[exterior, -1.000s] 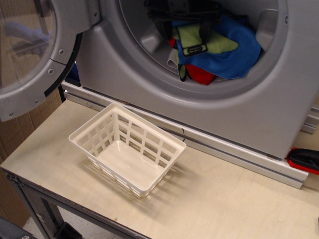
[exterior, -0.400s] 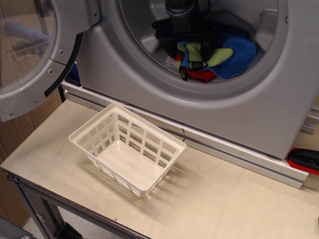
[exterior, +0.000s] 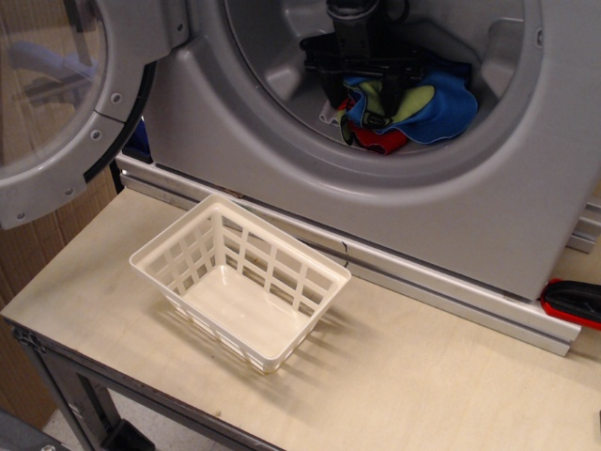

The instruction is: Take clothes out of laundry machine

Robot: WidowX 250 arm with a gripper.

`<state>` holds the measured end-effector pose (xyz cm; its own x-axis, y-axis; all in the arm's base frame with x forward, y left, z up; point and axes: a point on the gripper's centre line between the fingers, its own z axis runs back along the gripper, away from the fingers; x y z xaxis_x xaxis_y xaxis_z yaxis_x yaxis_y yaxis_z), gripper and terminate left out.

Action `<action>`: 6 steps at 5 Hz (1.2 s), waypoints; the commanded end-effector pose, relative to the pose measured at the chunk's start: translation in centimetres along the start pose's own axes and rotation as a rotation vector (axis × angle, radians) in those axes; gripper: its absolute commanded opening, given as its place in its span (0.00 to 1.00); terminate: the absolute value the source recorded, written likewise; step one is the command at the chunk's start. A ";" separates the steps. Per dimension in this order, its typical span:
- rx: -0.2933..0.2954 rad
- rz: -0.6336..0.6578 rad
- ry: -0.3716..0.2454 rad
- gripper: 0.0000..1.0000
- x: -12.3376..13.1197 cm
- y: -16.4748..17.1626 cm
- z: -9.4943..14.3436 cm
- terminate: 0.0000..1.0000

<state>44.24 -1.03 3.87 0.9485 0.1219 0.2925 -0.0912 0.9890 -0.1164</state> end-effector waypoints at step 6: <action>0.277 0.302 0.109 0.00 -13.8 4.0 9.0 0.00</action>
<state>27.43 2.80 5.60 0.9011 0.4151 0.1252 -0.4281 0.8976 0.1055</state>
